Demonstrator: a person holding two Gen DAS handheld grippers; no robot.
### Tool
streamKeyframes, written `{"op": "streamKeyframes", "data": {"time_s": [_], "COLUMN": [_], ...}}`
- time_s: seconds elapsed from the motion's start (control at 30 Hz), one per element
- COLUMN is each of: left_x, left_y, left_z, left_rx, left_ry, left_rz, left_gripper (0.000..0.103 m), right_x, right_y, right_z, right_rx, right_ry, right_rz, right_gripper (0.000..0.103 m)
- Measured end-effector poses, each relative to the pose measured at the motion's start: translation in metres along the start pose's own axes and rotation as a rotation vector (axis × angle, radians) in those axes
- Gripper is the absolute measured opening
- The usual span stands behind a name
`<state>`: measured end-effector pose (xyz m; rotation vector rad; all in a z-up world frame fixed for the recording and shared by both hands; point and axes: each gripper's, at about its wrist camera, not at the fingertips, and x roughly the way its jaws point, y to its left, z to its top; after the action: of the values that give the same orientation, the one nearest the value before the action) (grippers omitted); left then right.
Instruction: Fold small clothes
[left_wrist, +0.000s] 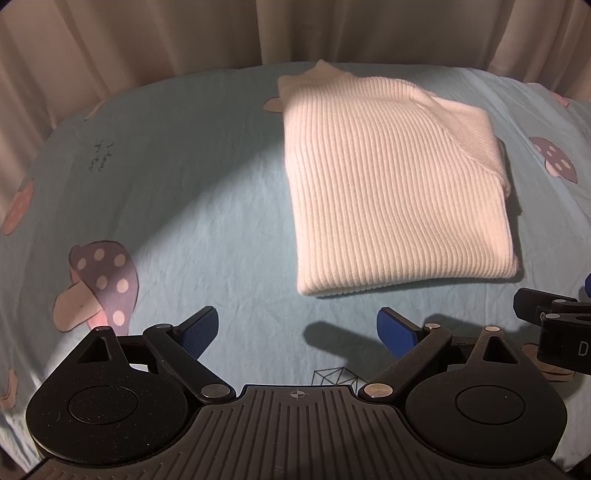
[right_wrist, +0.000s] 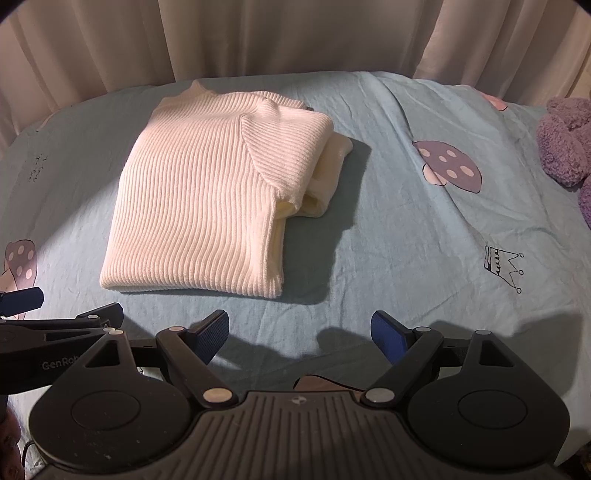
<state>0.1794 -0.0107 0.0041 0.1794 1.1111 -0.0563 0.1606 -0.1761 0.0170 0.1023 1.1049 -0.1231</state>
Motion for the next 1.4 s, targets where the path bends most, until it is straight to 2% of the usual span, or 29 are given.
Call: {"op": "streamKeyframes", "data": {"time_s": [1.4], "left_x": [-0.0014], "left_y": [-0.0021], "left_z": [0.0007], "left_rx": [0.023], "left_ry": [0.006], "left_rz": [-0.036], "left_gripper": [0.096], "right_x": [-0.0025], "right_y": [-0.0042], "right_z": [0.0011], "right_rx": [0.005], "right_ry": [-0.005], "right_rz": [-0.004], "right_gripper": [0.084]}}
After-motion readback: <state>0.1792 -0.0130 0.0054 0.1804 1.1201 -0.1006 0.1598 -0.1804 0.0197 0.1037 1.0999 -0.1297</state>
